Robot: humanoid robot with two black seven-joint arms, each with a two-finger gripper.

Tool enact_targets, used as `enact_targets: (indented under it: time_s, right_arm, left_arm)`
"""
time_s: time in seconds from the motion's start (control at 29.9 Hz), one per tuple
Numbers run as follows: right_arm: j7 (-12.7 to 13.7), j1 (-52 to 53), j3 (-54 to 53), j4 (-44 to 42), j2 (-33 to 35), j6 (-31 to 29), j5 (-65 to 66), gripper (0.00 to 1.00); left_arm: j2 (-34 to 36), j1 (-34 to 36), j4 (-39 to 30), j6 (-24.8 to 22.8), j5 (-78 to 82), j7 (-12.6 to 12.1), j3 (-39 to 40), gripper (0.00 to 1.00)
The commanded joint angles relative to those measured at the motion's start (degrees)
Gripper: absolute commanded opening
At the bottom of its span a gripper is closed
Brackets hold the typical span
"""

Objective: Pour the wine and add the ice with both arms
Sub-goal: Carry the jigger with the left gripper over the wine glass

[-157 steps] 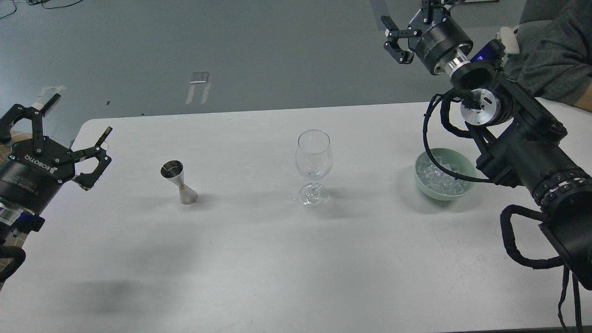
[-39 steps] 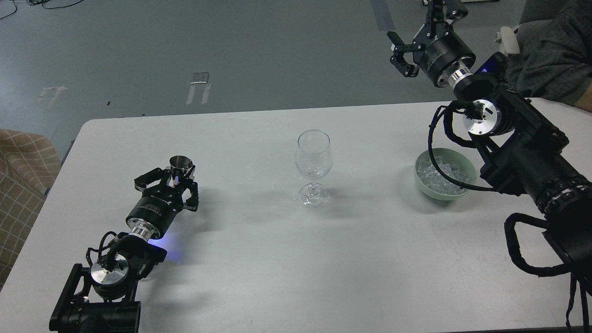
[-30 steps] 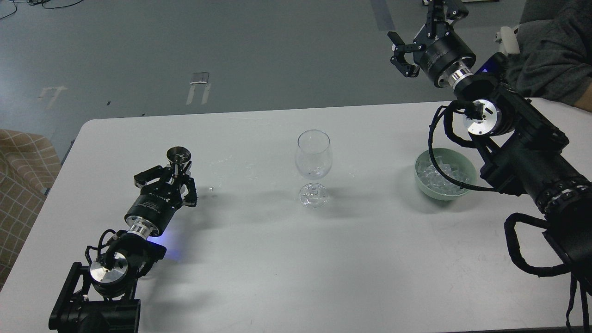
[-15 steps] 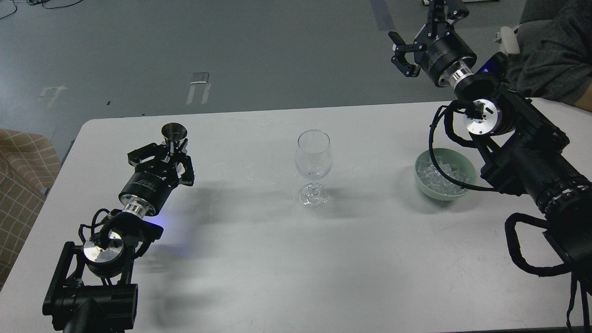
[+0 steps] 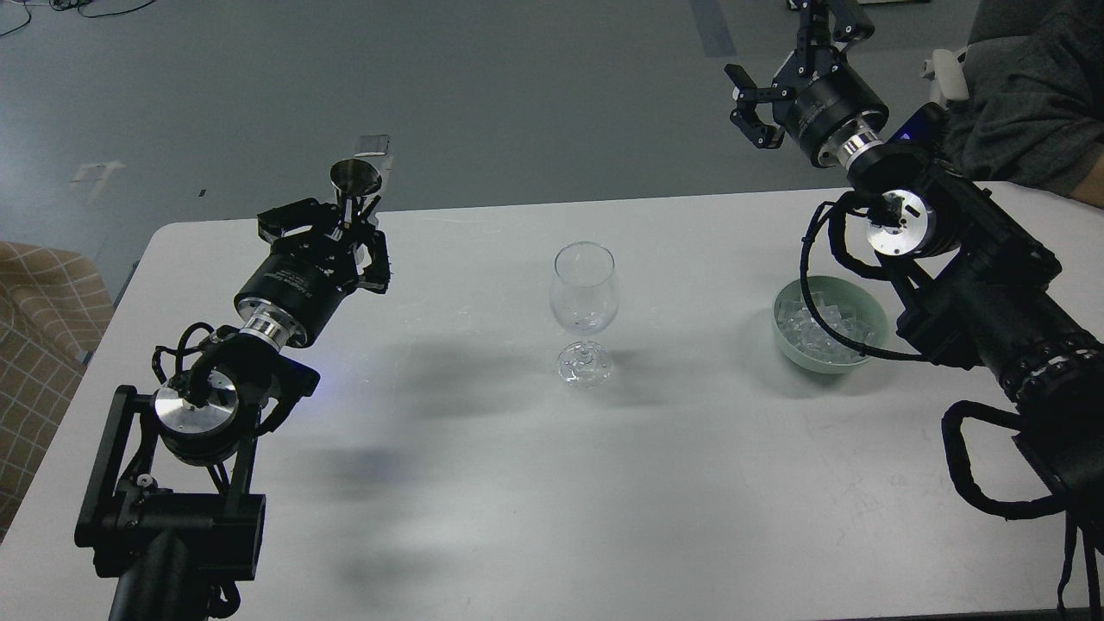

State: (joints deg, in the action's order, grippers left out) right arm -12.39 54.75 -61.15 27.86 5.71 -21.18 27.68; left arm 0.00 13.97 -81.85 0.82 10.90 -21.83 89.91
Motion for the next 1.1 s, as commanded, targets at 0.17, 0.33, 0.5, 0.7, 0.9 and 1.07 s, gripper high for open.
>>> enact_targets:
  time_s: [0.17, 0.33, 0.5, 0.7, 0.9, 1.07]
  right_arm:
    - [0.00, -0.78, 0.42, 1.15, 0.71, 0.00, 0.09, 1.00]
    - [0.00, -1.05, 0.42, 1.24, 0.71, 0.00, 0.01, 1.00]
    - [0.08, -1.40, 0.42, 1.24, 0.80, 0.00, 0.01, 1.00]
    - [0.08, -2.01, 0.42, 1.94, 0.80, 0.00, 0.09, 1.00]
    - [0.08, -2.02, 0.42, 1.94, 0.71, 0.00, 0.09, 1.00]
    - [0.08, -2.10, 0.42, 2.03, 0.80, 0.00, 0.01, 1.00]
  left_arm:
    - [0.00, 0.45, -3.49, 3.57, 1.32, -0.23, -6.85, 0.00]
    - [0.00, 0.80, -4.81, 4.89, 2.28, -0.23, -8.70, 0.00]
    - [0.00, 1.94, -5.61, 6.04, 3.96, -0.23, -10.99, 0.00]
    - [0.00, 4.05, -6.31, 9.20, 6.24, -1.46, -13.36, 0.00]
    - [0.00, 5.19, -6.57, 10.25, 8.53, -1.55, -15.03, 0.00]
    - [0.00, 6.51, -6.57, 11.92, 10.19, -1.55, -17.22, 0.00]
